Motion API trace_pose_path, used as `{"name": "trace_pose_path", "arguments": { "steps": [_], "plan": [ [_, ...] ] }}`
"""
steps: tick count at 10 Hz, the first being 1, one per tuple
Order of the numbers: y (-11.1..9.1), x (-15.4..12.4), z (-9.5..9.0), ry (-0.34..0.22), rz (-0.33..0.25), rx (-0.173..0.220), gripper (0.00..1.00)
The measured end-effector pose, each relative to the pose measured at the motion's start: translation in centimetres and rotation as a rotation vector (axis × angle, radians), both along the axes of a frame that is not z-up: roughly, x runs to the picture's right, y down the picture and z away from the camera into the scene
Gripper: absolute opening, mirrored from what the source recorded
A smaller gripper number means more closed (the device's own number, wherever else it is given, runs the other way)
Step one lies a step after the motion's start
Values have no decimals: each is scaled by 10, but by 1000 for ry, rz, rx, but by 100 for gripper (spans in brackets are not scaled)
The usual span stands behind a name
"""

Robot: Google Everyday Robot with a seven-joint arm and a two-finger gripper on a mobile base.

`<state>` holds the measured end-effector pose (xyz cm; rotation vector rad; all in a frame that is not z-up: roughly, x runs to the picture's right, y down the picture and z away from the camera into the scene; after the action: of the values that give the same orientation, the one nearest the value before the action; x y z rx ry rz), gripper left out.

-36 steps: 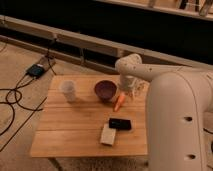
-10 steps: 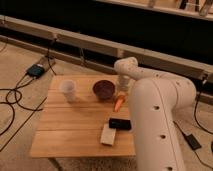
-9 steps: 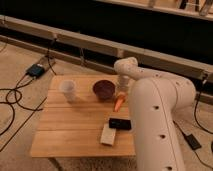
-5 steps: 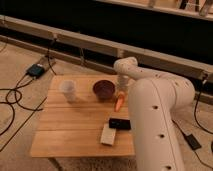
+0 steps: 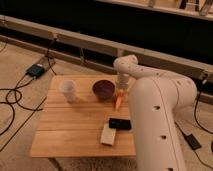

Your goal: Place the pepper in the ceramic cup

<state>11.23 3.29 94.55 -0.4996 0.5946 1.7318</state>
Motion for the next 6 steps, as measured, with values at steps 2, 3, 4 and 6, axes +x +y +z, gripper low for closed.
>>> {"name": "trace_pose_path", "arguments": {
  "steps": [2,3,4,6],
  "plan": [
    [-17,-4,-13,-6,-16,44,0],
    [-30,-7,-25,-11,-34,78,0],
    [-42,-12,-36,-17,-50,111,0],
    [-67,-27,-61,-42,-96,179,0]
  ]
}}
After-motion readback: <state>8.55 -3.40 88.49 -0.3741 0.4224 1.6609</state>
